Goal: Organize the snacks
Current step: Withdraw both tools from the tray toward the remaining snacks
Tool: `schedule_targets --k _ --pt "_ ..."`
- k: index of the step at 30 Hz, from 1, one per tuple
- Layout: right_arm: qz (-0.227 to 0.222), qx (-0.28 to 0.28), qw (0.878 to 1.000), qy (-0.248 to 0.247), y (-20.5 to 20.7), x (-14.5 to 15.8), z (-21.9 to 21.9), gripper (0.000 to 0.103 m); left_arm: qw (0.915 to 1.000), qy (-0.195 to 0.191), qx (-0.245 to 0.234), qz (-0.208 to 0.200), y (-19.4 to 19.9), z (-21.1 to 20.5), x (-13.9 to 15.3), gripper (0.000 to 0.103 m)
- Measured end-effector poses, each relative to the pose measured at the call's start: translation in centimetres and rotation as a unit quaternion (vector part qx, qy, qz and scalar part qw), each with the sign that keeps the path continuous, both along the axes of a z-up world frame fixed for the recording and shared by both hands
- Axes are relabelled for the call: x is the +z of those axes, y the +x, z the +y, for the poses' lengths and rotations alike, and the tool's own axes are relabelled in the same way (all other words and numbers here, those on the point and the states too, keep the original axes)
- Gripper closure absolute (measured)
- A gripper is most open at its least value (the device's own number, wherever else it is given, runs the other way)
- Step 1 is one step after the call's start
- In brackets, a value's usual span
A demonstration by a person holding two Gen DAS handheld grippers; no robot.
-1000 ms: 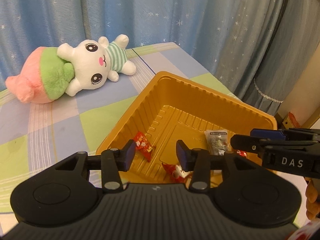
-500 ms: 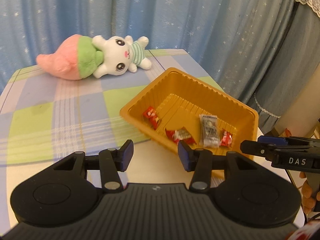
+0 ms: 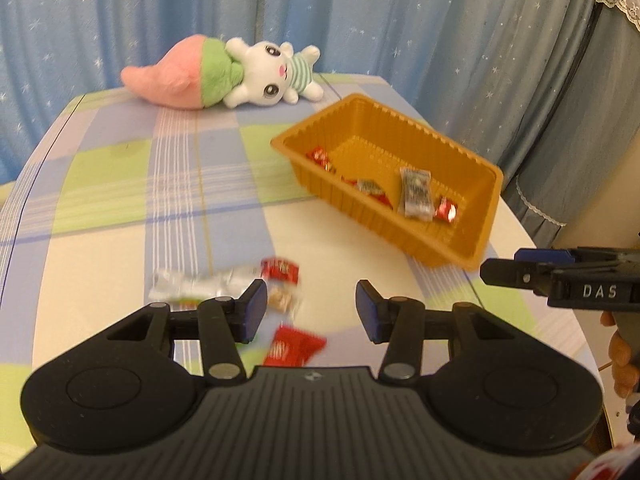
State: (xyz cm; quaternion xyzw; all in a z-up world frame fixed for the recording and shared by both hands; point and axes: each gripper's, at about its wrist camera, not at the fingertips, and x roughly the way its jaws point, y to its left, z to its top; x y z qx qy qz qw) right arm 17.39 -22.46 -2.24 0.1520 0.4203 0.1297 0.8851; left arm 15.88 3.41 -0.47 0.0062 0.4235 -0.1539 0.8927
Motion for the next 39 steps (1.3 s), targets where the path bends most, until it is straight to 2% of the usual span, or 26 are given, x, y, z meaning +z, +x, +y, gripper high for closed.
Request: schedule_targets --k 8,19,28,39 --pt "0.015 0.031 0.999 -0.003 -2.6 -0.9 1.1 0.034 0.9998 0.012 0.012 0.011 -3.7 0.7 -1.2 0.058" --pt "0.036 0.072 0.996 -0.032 -4.5 -2.9 2.5 0.034 0.9989 0.028 0.014 0.034 -6.7 0.5 -3.6 0.058" --pt "0.054 0.088 0.994 -0.037 -5.1 -4.1 3.1 0.034 0.9985 0.035 0.01 0.041 -7.7 0.2 -4.9 0.058" --pt "0.073 0.078 0.994 -0.031 -5.1 -5.2 2.8 0.034 0.9975 0.055 -0.013 0.043 -7.1 -0.8 -6.6 0.059"
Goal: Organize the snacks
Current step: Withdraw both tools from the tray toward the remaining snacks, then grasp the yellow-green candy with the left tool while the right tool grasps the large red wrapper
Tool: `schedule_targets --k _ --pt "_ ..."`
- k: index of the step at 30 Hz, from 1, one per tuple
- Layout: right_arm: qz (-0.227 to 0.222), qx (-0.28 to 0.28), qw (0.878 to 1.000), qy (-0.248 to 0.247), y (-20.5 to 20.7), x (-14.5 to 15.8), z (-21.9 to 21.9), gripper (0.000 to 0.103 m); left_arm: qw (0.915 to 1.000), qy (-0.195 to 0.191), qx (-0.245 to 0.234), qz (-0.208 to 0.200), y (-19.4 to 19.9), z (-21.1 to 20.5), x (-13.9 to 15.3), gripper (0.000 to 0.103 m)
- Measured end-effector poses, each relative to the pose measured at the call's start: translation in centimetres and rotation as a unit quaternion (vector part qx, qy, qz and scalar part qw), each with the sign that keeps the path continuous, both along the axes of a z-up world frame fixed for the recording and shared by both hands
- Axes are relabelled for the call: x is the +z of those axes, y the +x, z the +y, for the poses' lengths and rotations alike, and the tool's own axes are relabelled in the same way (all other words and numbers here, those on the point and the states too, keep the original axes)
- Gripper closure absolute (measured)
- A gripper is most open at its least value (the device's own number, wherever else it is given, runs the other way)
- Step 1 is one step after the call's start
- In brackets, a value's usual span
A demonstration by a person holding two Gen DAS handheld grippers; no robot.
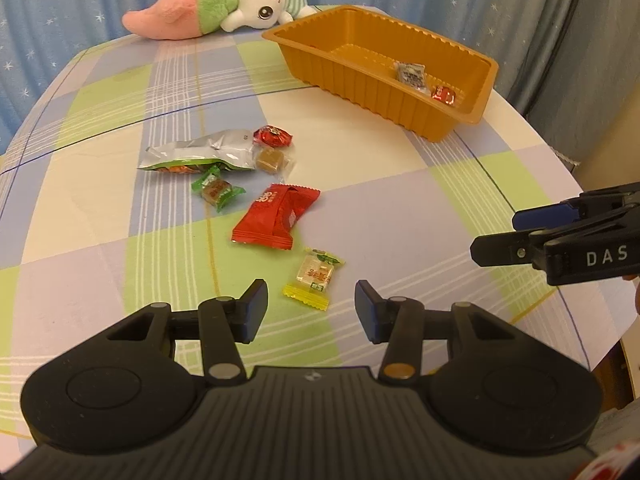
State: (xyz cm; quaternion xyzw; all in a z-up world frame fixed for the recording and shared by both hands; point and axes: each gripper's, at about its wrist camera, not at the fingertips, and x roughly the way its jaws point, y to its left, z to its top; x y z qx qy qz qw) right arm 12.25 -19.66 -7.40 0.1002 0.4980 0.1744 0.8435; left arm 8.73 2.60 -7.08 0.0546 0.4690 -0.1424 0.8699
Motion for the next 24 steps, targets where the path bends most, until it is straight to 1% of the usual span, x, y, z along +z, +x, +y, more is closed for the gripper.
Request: schedule_targets --k 7,10,18,21,24 --pt "0.008 -0.012 1.0 0.0 0.1 -0.3 -0.3 0.034 0.9998 0.013 -0.014 0.003 0.9 -0.5 -1.1 0.06" --pt "0.011 -0.015 1.0 0.0 0.1 -0.4 -0.5 0.034 0.9997 0.015 -0.018 0.009 1.2 -0.6 -1.5 0.062" --pt "0.014 -0.022 1.0 -0.001 0.4 -0.6 -0.6 0.034 0.9993 0.023 -0.027 0.011 2.5 -1.0 -2.4 0.063" --pt "0.014 -0.023 1.0 -0.002 0.4 -0.6 -0.5 0.034 0.9991 0.024 -0.032 0.015 3.0 -1.1 -2.8 0.064" --pt "0.015 -0.023 1.0 -0.002 0.5 -0.6 -0.6 0.034 0.9988 0.025 -0.037 0.02 3.4 -1.4 -3.1 0.069"
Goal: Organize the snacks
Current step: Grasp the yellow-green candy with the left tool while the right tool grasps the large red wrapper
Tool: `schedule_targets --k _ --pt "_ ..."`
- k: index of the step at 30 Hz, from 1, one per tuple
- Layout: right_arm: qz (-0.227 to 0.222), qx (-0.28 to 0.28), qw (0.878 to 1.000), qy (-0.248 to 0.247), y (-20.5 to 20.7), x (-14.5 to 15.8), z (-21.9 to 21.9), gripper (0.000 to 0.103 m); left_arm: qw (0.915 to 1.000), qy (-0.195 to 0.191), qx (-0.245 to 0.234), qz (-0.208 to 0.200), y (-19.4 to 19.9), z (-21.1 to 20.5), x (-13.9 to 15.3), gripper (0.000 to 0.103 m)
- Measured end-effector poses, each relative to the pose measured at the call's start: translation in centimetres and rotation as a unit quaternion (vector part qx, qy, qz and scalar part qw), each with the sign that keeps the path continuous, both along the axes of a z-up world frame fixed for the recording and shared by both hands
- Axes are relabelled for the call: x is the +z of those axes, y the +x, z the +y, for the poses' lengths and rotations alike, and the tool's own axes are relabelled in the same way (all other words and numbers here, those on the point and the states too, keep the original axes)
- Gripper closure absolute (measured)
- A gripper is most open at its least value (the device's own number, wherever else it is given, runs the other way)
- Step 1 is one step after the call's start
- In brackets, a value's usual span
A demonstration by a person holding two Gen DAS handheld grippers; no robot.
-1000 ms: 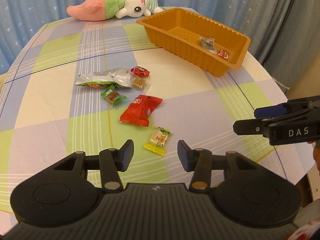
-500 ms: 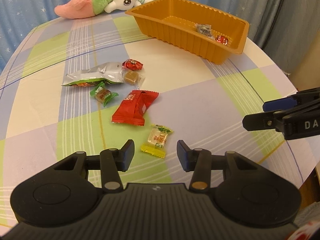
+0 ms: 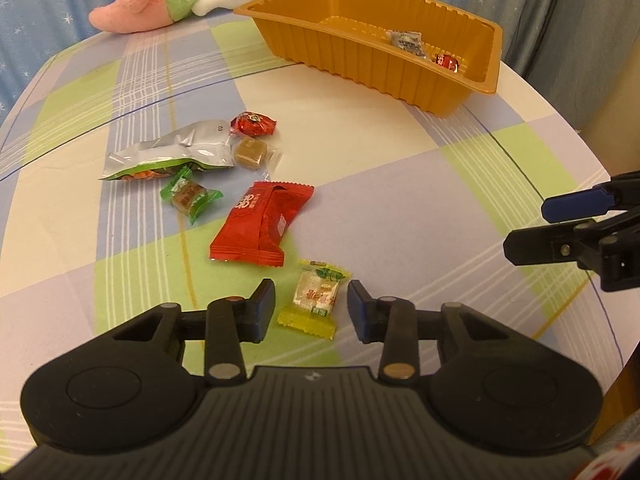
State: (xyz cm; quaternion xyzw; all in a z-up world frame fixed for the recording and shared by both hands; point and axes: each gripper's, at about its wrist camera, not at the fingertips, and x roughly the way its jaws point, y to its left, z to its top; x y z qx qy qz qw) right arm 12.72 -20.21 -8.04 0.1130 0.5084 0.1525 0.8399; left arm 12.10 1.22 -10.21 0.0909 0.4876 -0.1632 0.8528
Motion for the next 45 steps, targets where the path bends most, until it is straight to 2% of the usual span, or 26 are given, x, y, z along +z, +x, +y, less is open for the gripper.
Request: schedule_targets --k 3,5,12,20,27,34,43,45 --pt "0.002 -0.001 1.0 0.0 0.2 -0.1 0.0 0.034 1.0 -0.003 -0.004 -0.002 0.2 -0.1 0.0 0.075" --pt "0.002 -0.002 1.0 0.0 0.3 -0.1 0.1 0.034 1.0 -0.007 -0.006 -0.002 0.2 -0.1 0.0 0.084" --pt "0.0 0.004 1.0 0.001 1.0 -0.1 0.7 0.034 1.0 -0.009 0.0 0.003 -0.4 0.9 0.1 0.084" --pt "0.0 0.021 1.0 0.014 2.5 -0.2 2.6 0.034 0.9984 -0.011 0.056 0.001 -1.2 5.0 1.1 0.084" --pt "0.002 0.053 0.998 0.043 4.6 -0.1 6.3 0.034 0.9936 -0.011 0.112 -0.01 -1.0 9.1 2.1 0.084" --pt "0.019 0.079 0.994 0.07 6.7 -0.9 10.8 0.034 0.9889 -0.016 0.147 -0.015 -0.8 12.5 2.6 0.084" --pt "0.033 0.041 0.997 0.055 9.1 -2.1 13.9 0.035 0.9835 -0.017 0.179 -0.014 -0.6 16.2 2.2 0.084" --pt "0.029 0.039 0.998 0.039 9.6 -2.3 14.5 0.039 0.9826 -0.017 0.185 -0.014 -0.5 16.9 2.2 0.084"
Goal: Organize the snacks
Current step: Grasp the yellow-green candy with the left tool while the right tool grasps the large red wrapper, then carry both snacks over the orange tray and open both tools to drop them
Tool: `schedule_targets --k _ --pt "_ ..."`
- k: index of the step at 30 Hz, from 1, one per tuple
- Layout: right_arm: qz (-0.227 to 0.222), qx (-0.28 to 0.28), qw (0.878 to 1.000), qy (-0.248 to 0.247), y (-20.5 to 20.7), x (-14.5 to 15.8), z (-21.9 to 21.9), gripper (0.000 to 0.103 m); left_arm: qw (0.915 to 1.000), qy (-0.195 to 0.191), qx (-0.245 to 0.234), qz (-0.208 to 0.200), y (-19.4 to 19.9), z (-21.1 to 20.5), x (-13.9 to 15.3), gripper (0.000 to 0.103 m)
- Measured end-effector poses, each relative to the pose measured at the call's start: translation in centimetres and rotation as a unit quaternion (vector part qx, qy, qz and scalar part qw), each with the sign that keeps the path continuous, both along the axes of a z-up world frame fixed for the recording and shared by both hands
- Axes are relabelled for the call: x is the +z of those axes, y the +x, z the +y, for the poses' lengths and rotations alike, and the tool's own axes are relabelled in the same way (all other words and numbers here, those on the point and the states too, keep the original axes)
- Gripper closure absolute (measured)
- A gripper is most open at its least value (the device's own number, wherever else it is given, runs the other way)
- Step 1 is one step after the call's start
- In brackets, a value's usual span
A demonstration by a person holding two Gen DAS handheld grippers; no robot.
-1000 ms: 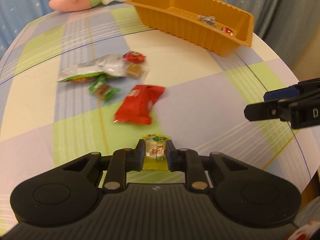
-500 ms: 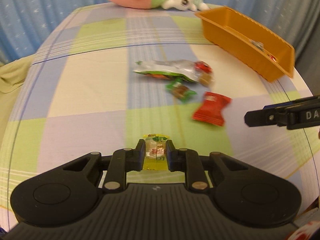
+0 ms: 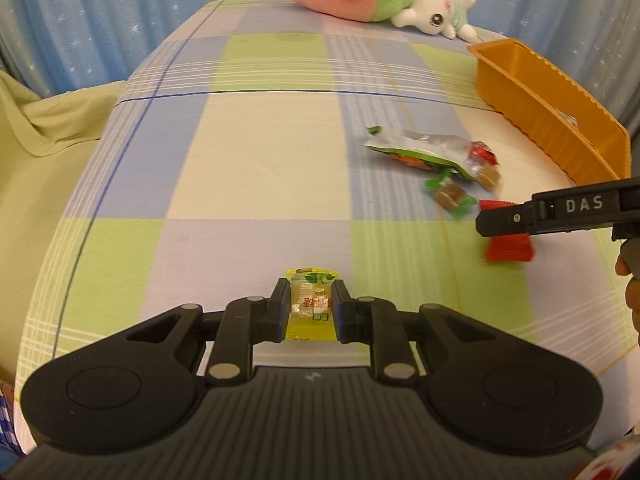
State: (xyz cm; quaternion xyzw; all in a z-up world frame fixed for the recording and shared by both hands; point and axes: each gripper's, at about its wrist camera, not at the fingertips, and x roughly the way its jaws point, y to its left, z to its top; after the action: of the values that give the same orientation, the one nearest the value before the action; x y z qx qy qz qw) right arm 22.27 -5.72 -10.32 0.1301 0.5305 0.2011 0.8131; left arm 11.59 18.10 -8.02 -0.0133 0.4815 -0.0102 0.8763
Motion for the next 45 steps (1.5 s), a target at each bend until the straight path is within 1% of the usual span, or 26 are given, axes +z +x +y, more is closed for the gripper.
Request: schedule_targets --k 1,2,6,7,8,10,13,18,22,29,37,45 --pt "-0.003 0.003 1.0 -0.008 0.2 -0.1 0.4 0.046 1.0 0.0 0.002 0.0 0.0 0.3 0.0 0.084" --pt "-0.006 0.007 1.0 -0.015 0.3 -0.1 0.7 0.049 1.0 -0.001 0.003 0.001 0.1 0.6 0.0 0.084" --pt "-0.036 0.04 0.997 -0.06 -0.1 -0.2 2.0 0.054 1.0 -0.003 0.006 0.003 0.3 1.3 -0.2 0.084" --pt "-0.043 0.047 0.996 -0.07 -0.3 -0.2 2.2 0.058 1.0 -0.004 0.005 0.003 0.3 1.4 -0.3 0.084" --pt "-0.051 0.053 0.994 -0.081 -0.6 -0.2 2.4 0.064 1.0 -0.005 0.003 0.004 0.4 1.4 -0.3 0.084" --pt "-0.065 0.068 0.99 -0.106 -1.0 -0.3 2.8 0.071 1.0 -0.007 0.0 0.003 0.5 1.4 -0.3 0.084" --pt "-0.07 0.076 0.988 -0.112 -1.3 -0.3 2.6 0.075 0.9999 -0.009 -0.01 0.001 0.8 1.1 -0.2 0.084" --pt "-0.071 0.065 0.99 -0.099 -1.8 0.9 1.4 0.076 0.9995 -0.012 -0.028 -0.006 1.5 0.1 0.4 0.084" --pt "-0.076 0.046 0.992 -0.085 -2.4 2.2 -0.2 0.077 0.9988 -0.017 -0.043 -0.015 2.1 -0.9 1.1 0.084" --pt "-0.088 0.011 0.994 -0.065 -3.2 4.6 -3.5 0.077 0.996 -0.021 -0.078 -0.038 3.1 -4.0 3.0 0.084" --pt "-0.105 -0.033 0.993 -0.051 -3.4 6.9 -7.8 0.077 0.9884 -0.031 -0.132 -0.068 5.0 -9.0 5.2 0.084" --pt "-0.116 -0.083 0.989 -0.048 -2.2 8.0 -12.8 0.077 0.9781 -0.039 -0.183 -0.091 7.8 -14.7 6.9 0.084"
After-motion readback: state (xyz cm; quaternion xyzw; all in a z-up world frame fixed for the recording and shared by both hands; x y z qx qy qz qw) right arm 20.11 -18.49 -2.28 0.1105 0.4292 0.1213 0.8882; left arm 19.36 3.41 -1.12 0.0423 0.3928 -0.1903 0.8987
